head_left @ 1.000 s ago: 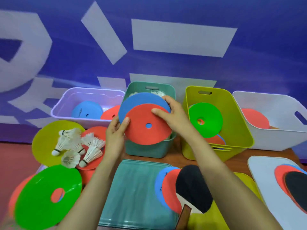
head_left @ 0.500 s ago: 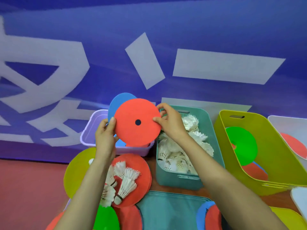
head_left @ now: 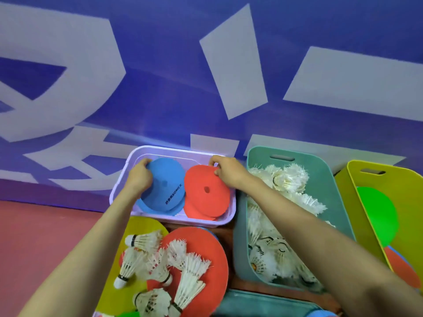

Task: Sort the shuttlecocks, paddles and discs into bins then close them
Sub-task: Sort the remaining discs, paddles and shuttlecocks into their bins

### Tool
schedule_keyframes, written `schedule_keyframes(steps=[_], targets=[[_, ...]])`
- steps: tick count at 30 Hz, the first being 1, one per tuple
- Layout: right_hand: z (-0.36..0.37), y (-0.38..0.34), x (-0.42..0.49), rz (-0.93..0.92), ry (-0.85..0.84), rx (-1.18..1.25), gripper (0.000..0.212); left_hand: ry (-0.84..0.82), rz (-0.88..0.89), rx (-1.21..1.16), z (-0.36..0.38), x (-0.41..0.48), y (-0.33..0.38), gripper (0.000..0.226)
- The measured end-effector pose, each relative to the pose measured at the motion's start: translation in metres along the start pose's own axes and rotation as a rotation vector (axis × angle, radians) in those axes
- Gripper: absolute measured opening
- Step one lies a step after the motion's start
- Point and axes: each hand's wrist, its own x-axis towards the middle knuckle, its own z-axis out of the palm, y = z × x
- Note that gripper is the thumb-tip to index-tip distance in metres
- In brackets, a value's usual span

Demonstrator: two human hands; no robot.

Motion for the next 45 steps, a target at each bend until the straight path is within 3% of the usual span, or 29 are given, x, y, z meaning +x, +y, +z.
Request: schedule_keyframes(steps=[3, 7, 13, 20, 30, 38, 45], targets=[[0.012, 0.0, 0.027, 0.052, -0.041, 0.006, 0.029, -0.094, -0.027, 0.174, 0.012, 0.017, -0.009, 0.045], [0.031, 0.001, 0.051, 0.086, -0.222, -0.086, 0.032, -0.138, 0.005, 0.394, 0.028, 0.028, -0.015, 0.043], [0.05, 0.004, 0.056, 0.071, -0.236, -0.267, 0.043, -0.135, 0.143, 0.728, 0.044, 0.022, -0.016, 0.057], [0.042, -0.006, 0.032, 0.007, -0.167, -0.372, 0.041, -0.227, 0.151, 0.612, 0.043, -0.011, 0.008, 0.05], [-0.017, 0.0, -0.106, -0.269, 0.221, -0.2, 0.046, -0.051, 0.408, 0.377, 0.021, -0.147, 0.086, 0.041], [-0.056, 0.08, -0.241, -0.251, 0.545, -0.102, 0.039, -0.012, 0.619, 0.243, 0.07, -0.264, 0.154, 0.035], [-0.056, 0.162, -0.335, -0.169, 0.629, -0.057, 0.034, -0.088, 0.75, 0.07, 0.151, -0.347, 0.188, 0.026]])
